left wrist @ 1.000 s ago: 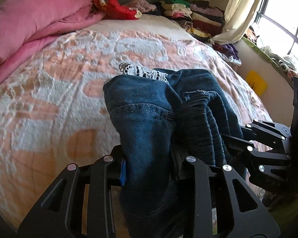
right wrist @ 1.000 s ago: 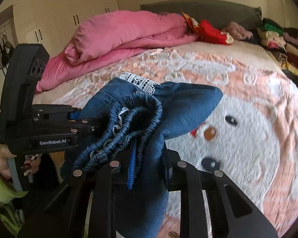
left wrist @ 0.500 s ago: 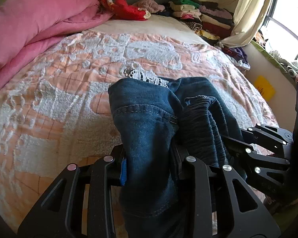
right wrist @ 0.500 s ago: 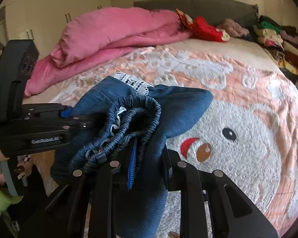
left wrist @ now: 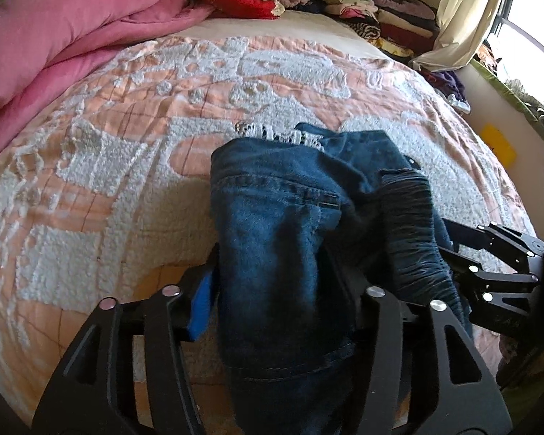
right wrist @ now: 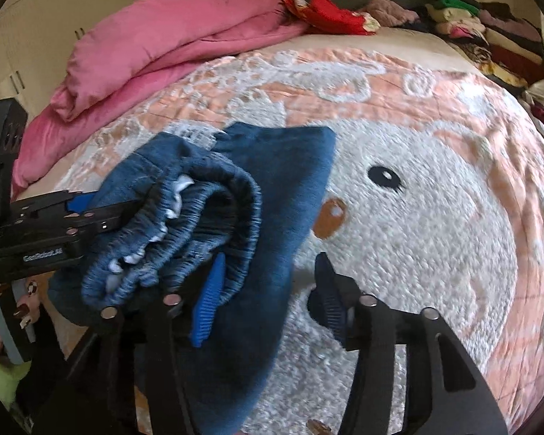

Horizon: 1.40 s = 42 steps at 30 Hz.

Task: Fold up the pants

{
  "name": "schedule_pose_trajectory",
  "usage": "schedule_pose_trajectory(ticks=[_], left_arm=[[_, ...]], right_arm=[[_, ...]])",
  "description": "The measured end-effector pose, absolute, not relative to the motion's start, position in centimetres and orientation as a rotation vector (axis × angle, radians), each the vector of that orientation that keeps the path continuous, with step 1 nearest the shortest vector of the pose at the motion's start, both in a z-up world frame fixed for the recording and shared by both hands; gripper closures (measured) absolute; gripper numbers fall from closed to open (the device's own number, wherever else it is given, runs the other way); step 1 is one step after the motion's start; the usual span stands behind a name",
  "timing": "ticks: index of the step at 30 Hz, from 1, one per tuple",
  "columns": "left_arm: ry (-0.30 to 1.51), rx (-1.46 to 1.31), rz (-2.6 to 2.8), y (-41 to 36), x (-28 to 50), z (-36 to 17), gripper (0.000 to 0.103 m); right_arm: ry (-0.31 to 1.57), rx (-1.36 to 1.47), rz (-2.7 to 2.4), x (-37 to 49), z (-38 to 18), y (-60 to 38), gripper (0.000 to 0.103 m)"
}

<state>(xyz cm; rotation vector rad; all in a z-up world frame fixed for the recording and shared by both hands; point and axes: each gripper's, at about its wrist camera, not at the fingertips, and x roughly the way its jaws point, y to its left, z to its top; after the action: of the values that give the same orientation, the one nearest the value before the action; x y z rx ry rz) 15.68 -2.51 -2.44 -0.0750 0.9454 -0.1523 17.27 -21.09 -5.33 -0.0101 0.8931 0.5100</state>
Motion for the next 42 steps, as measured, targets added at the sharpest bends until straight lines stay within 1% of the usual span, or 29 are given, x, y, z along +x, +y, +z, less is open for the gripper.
schedule_pose_trajectory(ticks=[5,7,9,11,13,14,15,16,17,18,19,21,22,23,33,42], left_arm=[[0.952,-0.08,-0.148,-2.5,15.7,-2.9,0.052],[0.951,-0.081,-0.146,-2.4,15.6,-2.8,0.05],[0.946,-0.081,-0.145,-2.4,15.5,-2.6,0.047],[0.945,-0.085,-0.145,-2.3,15.3,-2.4,0.044],[0.937,-0.093,-0.149,-2.2,15.0,-2.0,0.042],[0.931,-0.092,-0.148,-2.2,14.8,-1.8,0.039],[0.921,-0.09,-0.146,-2.2,14.4,-1.4,0.034],[0.911,-0.09,-0.149,-2.2,14.0,-1.1,0.029],[0.9,-0.086,-0.148,-2.2,13.6,-0.7,0.02],[0.888,-0.08,-0.145,-2.2,13.2,-0.3,0.013],[0.878,-0.075,-0.14,-2.1,12.8,0.0,0.01],[0.865,-0.068,-0.13,-2.0,12.0,0.6,0.01],[0.862,-0.066,-0.131,-1.9,11.7,0.7,0.01],[0.859,-0.062,-0.129,-1.8,11.4,1.0,0.01],[0.822,-0.051,-0.12,-1.2,6.3,2.0,0.01],[0.835,-0.084,-0.117,-0.6,2.5,1.3,0.01]], right_arm=[[0.894,-0.004,0.491,17.1,-5.6,-21.2,0.049],[0.891,-0.01,0.481,17.0,-5.4,-21.1,0.045],[0.886,-0.01,0.464,16.8,-5.1,-21.3,0.034],[0.871,-0.007,0.446,16.4,-4.5,-21.8,0.03],[0.855,-0.01,0.439,16.0,-4.0,-22.1,0.028],[0.839,-0.014,0.433,15.6,-3.6,-22.3,0.02],[0.823,-0.018,0.424,15.3,-3.2,-22.4,0.011],[0.803,-0.02,0.416,14.9,-2.7,-22.5,0.01],[0.777,-0.023,0.412,14.3,-2.1,-22.7,0.01],[0.762,-0.025,0.411,13.9,-1.7,-22.8,0.01],[0.746,-0.026,0.409,13.4,-1.1,-22.9,0.01],[0.725,-0.031,0.405,12.6,-0.3,-23.0,0.009],[0.715,-0.035,0.402,12.3,0.0,-23.0,0.005],[0.702,-0.04,0.396,11.7,0.4,-23.0,0.005],[0.607,-0.075,0.371,6.7,2.6,-23.7,0.005],[0.621,-0.063,0.352,2.8,2.0,-24.4,0.005]])
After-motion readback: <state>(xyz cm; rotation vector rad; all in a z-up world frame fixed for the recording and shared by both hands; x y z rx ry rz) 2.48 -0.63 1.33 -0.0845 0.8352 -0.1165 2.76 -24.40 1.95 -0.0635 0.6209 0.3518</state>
